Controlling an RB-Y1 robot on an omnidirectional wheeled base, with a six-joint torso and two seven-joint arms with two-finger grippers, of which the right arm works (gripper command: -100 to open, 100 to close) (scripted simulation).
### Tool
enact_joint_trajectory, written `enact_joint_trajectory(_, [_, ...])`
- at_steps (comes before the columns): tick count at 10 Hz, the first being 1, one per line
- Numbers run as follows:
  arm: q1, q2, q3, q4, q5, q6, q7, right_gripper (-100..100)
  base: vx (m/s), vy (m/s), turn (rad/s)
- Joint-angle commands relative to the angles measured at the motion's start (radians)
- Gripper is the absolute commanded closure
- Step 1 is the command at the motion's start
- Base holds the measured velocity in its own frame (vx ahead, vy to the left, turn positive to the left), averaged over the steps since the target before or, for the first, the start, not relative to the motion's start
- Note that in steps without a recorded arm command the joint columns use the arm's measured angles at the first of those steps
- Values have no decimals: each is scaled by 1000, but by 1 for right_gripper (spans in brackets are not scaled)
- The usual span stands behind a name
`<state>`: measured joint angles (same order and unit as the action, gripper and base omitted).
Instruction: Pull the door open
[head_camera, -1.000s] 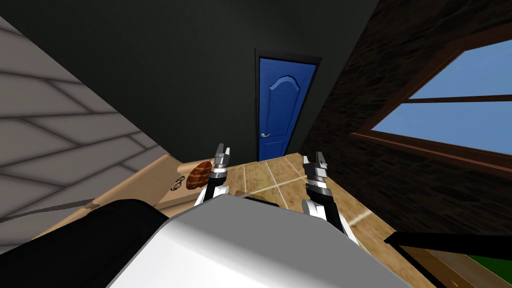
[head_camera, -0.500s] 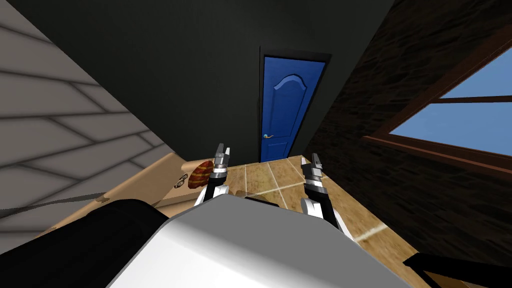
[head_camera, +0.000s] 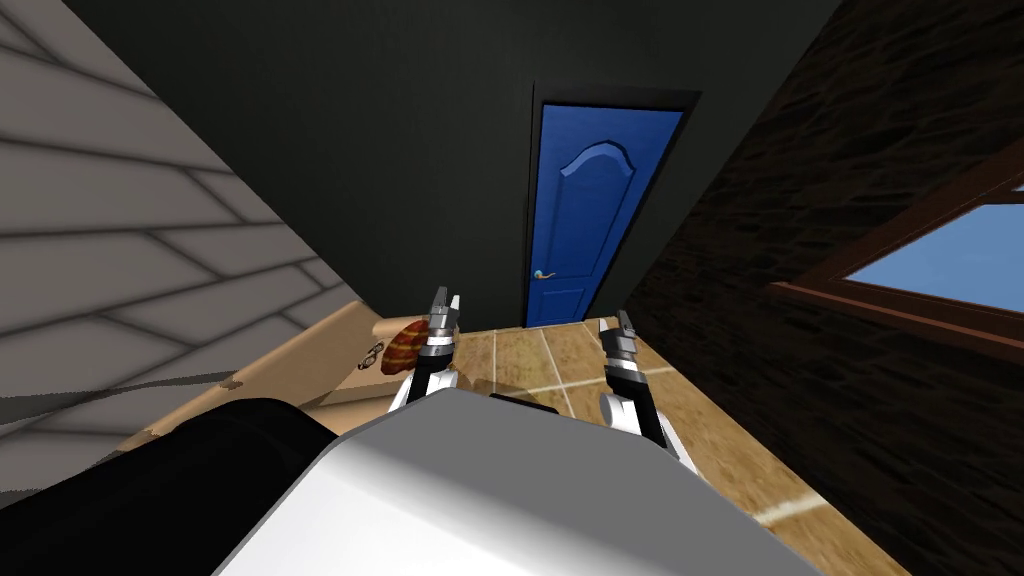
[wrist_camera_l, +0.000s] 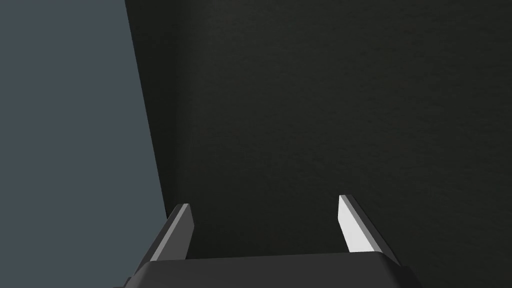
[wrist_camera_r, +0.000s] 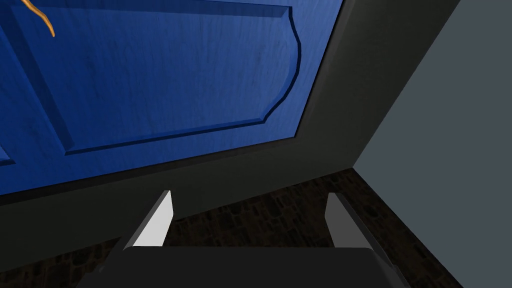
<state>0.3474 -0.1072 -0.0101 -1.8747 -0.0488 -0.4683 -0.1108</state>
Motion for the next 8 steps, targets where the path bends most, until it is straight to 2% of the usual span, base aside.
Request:
enact_joint_trajectory(1, [-18,-7,-5,44,-5,-7,4,-100,90,-26,142])
enact_joint_trajectory(3, [-45,-17,-12,100,-12,-17,9,-100,93,-11,151])
enact_joint_trajectory(4, [-45,-17,-12,106,-12,-17,9,-100,64,-9,48])
enact_joint_trajectory(6, [-72,-27,-20,170,-19,-28,14,-100,74,-10,109])
enact_joint_trajectory(7, [-72,-27,-20,170,-19,-28,14,-100,59,-16,63])
enact_joint_trajectory(8, [-87,-32,-24,203,-23,-33,17,-100,46,-19,128])
